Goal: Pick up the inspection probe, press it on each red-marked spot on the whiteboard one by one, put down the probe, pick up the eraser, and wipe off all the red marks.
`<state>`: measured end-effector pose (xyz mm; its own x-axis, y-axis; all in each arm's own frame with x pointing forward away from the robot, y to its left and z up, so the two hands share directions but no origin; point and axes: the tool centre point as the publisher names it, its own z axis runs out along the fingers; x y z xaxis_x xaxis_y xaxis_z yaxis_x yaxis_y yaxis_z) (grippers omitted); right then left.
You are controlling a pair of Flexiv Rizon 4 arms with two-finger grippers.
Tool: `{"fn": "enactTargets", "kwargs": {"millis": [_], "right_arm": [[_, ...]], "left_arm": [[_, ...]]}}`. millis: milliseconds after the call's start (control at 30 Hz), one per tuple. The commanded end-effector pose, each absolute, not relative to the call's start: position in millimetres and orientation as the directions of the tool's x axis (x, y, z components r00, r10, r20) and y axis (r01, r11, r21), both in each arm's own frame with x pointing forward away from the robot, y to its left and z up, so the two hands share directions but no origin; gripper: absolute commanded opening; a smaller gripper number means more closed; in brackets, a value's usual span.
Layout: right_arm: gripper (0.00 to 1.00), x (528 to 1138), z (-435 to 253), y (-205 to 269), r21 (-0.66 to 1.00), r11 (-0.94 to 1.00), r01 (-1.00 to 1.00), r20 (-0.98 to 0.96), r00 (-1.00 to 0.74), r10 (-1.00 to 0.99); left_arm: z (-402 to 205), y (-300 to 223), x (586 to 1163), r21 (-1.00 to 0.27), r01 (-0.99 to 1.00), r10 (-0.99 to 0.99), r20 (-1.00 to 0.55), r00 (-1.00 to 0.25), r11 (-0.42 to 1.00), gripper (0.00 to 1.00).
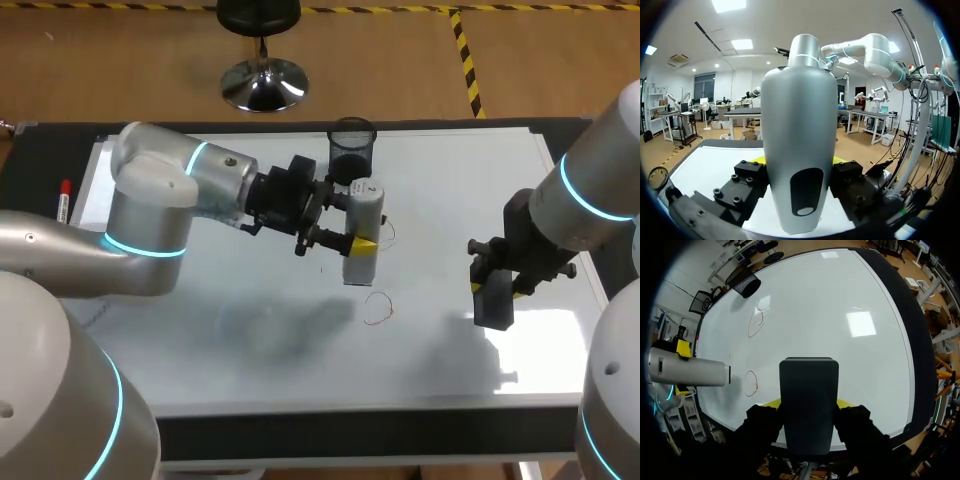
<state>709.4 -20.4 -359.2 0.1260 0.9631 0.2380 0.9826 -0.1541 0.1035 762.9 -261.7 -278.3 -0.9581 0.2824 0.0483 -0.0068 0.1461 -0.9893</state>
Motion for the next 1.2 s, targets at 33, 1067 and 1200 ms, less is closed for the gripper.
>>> {"fn": "enactTargets", "kwargs": {"millis": [33,1067,1200], "right_arm": [[0.0,709,-359,-21,0.104,-0.153,0.983,0.24,0.125,0.963],[0.0,709,-359,-21,0.104,-0.153,0.983,0.24,0.125,0.963],[0.0,709,-359,-21,0.104,-0.153,0.983,0.24,0.125,0.963]], "left_arm": [[-275,-244,768,-0.989,-0.01,0.273,0.05,-0.961,0.147,0.0],[-263,-134,811,-0.992,-0.02,0.13,0.037,-0.991,0.128,0.0],[-264,-126,810,-0.992,-0.021,0.127,0.038,-0.991,0.127,0.0]]}}
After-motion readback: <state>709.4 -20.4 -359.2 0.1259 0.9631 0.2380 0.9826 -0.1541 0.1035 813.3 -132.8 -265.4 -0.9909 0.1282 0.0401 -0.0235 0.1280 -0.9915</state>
